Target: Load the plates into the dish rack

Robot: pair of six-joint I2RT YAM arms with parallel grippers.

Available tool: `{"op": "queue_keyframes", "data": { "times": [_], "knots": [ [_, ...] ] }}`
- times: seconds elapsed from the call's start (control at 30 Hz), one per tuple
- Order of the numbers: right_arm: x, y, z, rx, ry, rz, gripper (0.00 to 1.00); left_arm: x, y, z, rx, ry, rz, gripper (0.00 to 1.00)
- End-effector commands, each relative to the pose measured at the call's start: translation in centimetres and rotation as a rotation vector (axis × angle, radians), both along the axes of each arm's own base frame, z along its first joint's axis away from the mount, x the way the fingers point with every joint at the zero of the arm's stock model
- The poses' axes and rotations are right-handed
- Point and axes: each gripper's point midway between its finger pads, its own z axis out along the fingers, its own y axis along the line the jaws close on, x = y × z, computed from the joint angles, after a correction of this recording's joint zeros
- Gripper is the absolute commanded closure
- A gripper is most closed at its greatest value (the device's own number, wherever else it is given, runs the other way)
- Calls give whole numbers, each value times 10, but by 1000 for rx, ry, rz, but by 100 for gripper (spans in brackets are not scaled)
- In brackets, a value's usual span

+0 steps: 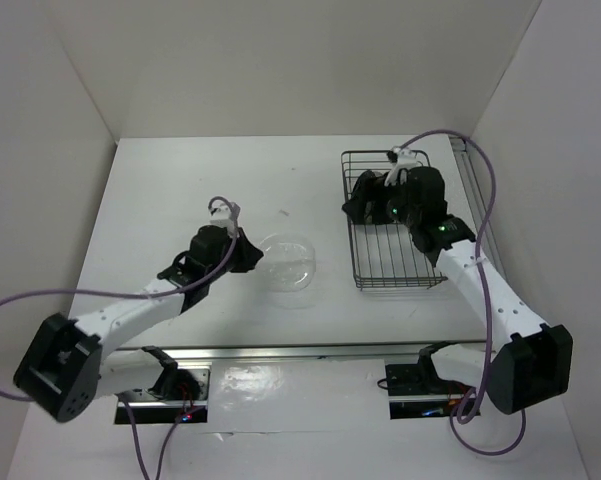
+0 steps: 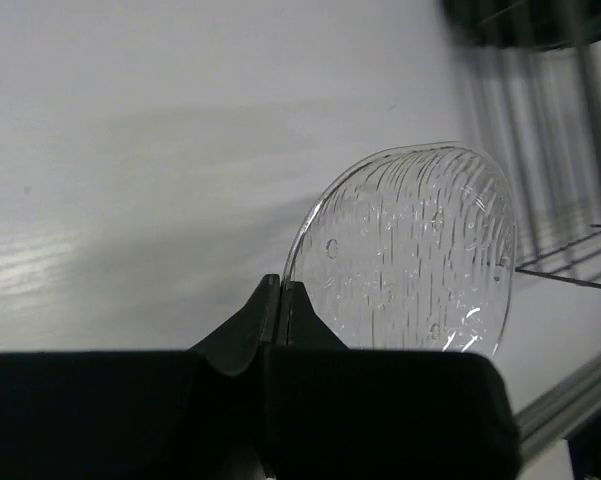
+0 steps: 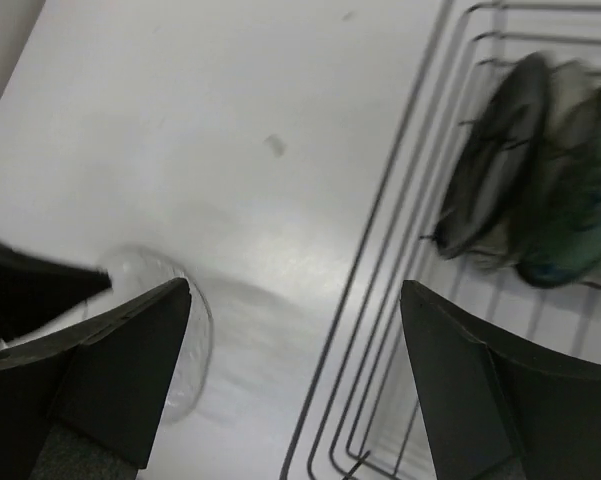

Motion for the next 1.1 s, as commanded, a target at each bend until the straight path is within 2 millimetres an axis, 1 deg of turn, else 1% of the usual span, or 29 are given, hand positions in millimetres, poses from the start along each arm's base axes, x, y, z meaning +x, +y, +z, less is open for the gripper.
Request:
{"op": "queue_keyframes", "data": {
  "times": [0.0,0.03,0.07,0.1,0.13,0.17,0.2,0.23,0.33,0.37,0.4,0.43,0.47,0.5,0.53,0.57,0.63,0.73,0.77,0.8,0.83,0.87,0.93,1.0,1.03,1.07],
  "knots": [
    [-38,56,9,70,-80,357,8,8,-9,78,-120,-261,-47,100],
    [-51,65,-1,81,-56,429,8,6,-8,90,-136,-291,-46,100],
    [-61,75,1,90,-67,476,9,9,-8,97,-141,-306,-38,100],
    [-68,80,-9,85,-49,505,9,8,-8,101,-145,-314,-37,100],
    [-72,85,-11,86,-49,522,9,10,-7,106,-145,-321,-29,100],
    [-77,92,-9,73,-65,537,9,14,-9,111,-142,-332,-32,100],
    [-80,93,-16,64,-46,535,9,14,-9,109,-137,-324,-32,100],
    [-82,94,-21,58,-36,534,9,15,-12,113,-146,-331,-43,100],
    [-87,102,-27,52,-26,553,10,16,-16,116,-177,-331,-48,100],
    [-88,101,-31,50,-17,553,10,15,-18,116,-190,-323,-53,100],
    [-94,108,-31,50,-16,578,10,18,-20,119,-197,-337,-53,100],
    [-93,109,-36,42,-7,571,10,17,-21,119,-216,-325,-45,100],
    [-91,108,-36,36,-8,559,10,17,-23,119,-221,-326,-57,100],
    [-92,111,-35,35,-18,563,10,16,-26,122,-244,-328,-65,100],
    [-90,110,-43,30,7,547,10,16,-28,127,-262,-337,-71,100],
    [-89,111,-41,33,-3,547,10,15,-30,130,-279,-337,-77,100],
    [-87,112,-45,22,3,536,10,14,-32,132,-294,-338,-84,100],
    [-84,114,-44,32,-4,533,14,13,-33,132,-297,-336,-95,100],
    [-83,113,-44,28,-6,523,14,13,-34,135,-310,-342,-93,100],
    [-82,114,-41,38,-12,520,17,13,-34,142,-327,-356,-91,100],
    [-81,115,-45,35,-1,520,24,11,-35,142,-330,-354,-103,100],
    [-78,114,-43,42,-7,503,29,12,-36,145,-343,-359,-101,100],
    [-71,114,-41,45,-11,473,48,10,-37,143,-346,-357,-111,100],
    [-72,114,-41,51,-5,469,56,11,-38,144,-358,-356,-108,100],
    [-69,116,-37,61,-10,466,60,10,-40,146,-374,-357,-116,100],
    [-70,118,-34,78,-12,475,70,9,-40,145,-386,-353,-112,100]
  ]
}}
